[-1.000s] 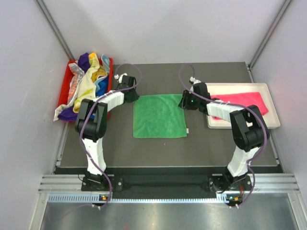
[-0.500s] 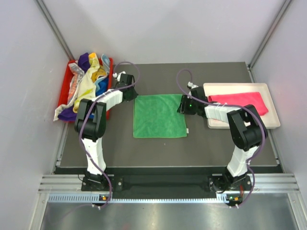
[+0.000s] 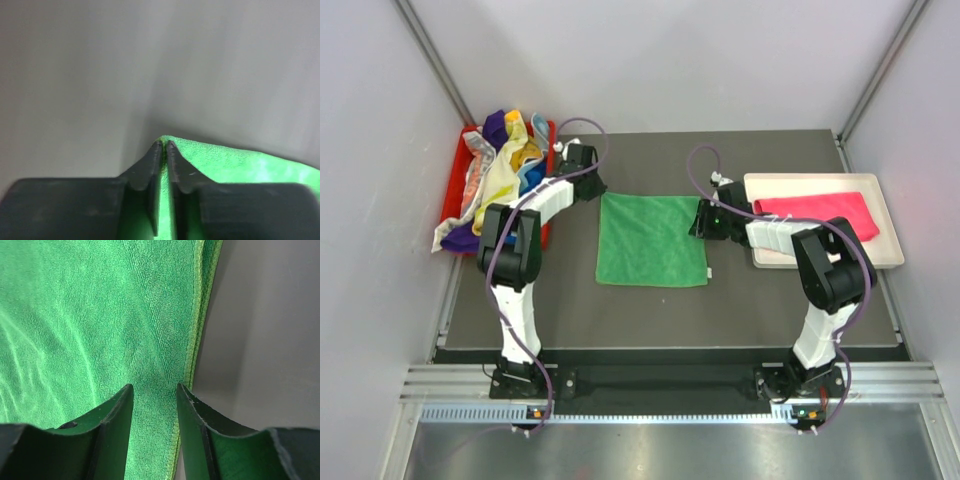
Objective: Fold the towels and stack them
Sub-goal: Fold the towel
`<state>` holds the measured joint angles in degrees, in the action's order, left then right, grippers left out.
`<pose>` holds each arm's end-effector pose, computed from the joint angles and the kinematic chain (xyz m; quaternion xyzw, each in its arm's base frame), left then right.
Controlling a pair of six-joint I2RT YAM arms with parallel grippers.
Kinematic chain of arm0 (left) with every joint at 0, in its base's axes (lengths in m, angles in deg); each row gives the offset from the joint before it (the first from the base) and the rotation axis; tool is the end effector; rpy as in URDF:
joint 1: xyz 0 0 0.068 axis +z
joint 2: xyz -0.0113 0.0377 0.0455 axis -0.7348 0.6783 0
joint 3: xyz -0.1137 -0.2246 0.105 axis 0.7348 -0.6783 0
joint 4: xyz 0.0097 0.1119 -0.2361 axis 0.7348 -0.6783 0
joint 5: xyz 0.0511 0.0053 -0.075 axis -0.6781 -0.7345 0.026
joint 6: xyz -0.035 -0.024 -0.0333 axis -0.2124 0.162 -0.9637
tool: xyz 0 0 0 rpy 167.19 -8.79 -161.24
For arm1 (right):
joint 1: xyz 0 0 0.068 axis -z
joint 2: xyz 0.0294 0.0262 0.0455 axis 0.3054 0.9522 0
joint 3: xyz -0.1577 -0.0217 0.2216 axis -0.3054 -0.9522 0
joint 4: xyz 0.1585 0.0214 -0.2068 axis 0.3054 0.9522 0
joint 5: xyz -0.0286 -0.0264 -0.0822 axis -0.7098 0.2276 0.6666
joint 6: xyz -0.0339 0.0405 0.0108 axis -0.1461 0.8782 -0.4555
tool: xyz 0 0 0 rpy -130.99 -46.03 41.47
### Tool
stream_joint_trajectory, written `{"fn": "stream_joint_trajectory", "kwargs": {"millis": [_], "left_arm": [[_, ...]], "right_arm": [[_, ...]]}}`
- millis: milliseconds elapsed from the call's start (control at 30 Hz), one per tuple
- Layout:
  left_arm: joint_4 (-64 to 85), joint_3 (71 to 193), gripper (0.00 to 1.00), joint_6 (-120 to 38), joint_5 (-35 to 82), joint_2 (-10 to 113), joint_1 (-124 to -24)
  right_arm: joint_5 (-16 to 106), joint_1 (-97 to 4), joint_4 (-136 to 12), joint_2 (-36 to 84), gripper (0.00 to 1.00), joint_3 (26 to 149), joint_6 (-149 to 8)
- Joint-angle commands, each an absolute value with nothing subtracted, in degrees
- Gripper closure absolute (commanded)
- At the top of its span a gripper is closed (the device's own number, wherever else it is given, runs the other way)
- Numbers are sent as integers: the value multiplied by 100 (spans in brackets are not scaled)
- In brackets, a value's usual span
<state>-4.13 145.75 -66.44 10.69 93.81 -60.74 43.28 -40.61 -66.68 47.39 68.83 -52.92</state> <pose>0.4487 -0.1044 0.1969 -0.2043 0.8958 -0.1335 0.3715 0.3433 0.1507 0.1540 -0.0164 0.9169 0.2242 0.3296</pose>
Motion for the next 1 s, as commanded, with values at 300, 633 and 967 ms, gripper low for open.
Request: {"fn": "stream_joint_trajectory", "kwargs": {"millis": [300,633,967], "left_arm": [[-362,14699,52,-6236,760,9240,-6003],[147,14093,48,-5807,1409,8748,-6003],[69,14171,49,-5612,2034,8906,-6012]], "right_arm": [[4636,-3905,-6463,4498,59,7418,-5385],[5373,-3773,-6146,5244,58,8412,-5895],[5260,-3712,-6032,5957,56,9299,-5851]]}}
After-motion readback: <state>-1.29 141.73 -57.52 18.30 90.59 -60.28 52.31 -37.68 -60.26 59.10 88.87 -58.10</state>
